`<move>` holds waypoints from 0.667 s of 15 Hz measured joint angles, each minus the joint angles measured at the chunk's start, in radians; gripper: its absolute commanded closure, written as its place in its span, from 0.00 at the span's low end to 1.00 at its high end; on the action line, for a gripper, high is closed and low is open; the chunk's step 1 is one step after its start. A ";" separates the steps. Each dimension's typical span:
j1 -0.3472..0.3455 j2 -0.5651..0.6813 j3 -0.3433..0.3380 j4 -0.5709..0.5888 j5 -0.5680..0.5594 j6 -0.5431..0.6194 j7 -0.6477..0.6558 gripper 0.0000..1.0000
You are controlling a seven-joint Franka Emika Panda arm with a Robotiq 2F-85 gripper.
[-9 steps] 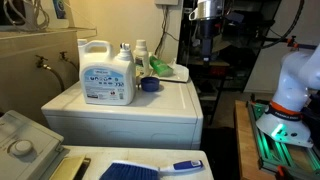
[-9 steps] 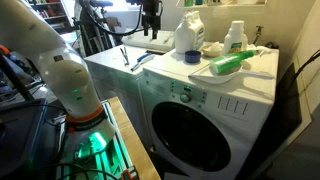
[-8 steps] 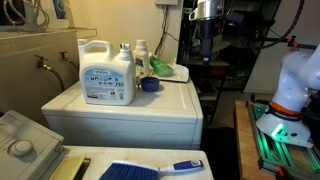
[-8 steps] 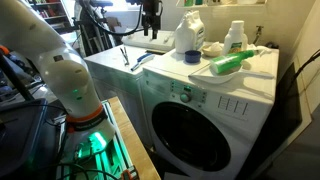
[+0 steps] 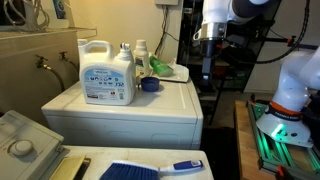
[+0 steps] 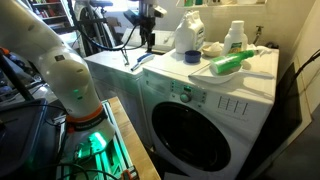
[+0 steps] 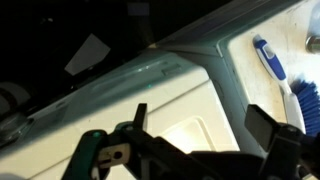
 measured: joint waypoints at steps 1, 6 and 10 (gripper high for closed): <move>0.009 -0.008 -0.001 -0.061 0.030 0.039 -0.004 0.00; 0.026 -0.066 -0.001 -0.261 0.068 0.151 -0.011 0.00; 0.026 -0.081 -0.001 -0.260 0.069 0.151 -0.011 0.00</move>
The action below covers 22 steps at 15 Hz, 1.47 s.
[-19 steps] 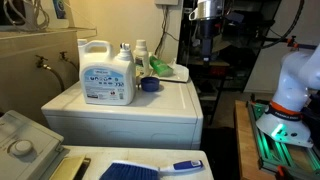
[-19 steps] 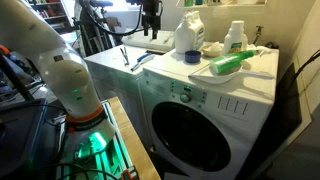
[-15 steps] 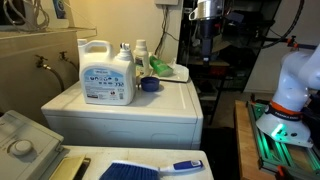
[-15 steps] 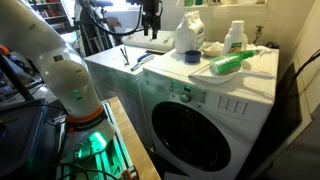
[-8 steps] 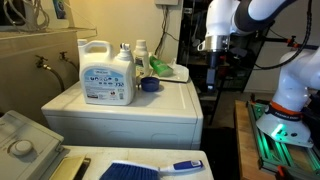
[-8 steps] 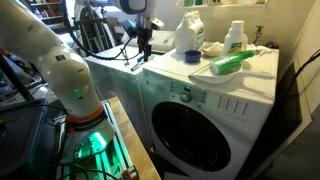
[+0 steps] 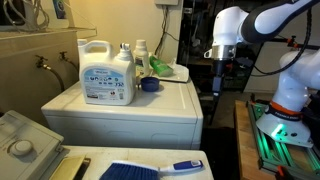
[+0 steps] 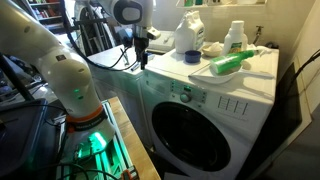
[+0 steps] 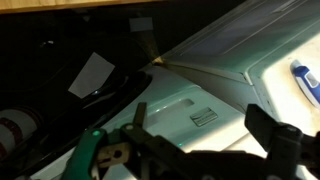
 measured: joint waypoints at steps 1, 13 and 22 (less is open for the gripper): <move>0.000 0.000 0.000 0.000 0.000 0.000 0.000 0.00; -0.195 0.128 0.037 0.217 -0.572 0.184 0.080 0.00; -0.204 0.444 0.012 0.432 -0.612 0.338 0.109 0.00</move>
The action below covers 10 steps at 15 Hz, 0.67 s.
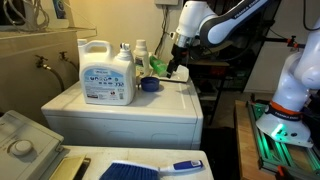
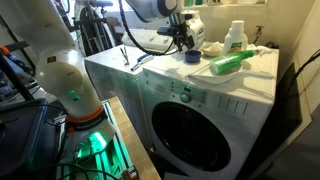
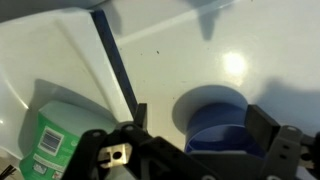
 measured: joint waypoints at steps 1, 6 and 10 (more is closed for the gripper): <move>0.001 0.023 -0.006 0.021 -0.021 0.005 0.024 0.00; 0.025 0.116 -0.046 0.099 -0.075 0.017 0.139 0.00; 0.060 0.178 -0.071 0.133 -0.044 0.081 0.140 0.00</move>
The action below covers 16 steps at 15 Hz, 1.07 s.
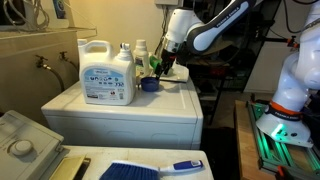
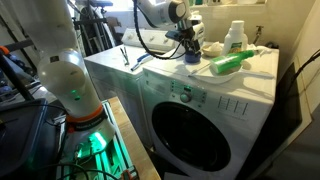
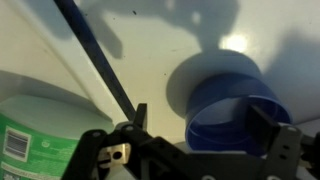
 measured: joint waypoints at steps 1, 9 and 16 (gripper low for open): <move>0.009 0.013 -0.008 0.008 0.000 0.008 0.007 0.00; 0.065 0.090 -0.066 0.058 0.010 0.020 0.044 0.47; 0.122 0.110 -0.102 0.077 -0.023 0.002 0.057 0.99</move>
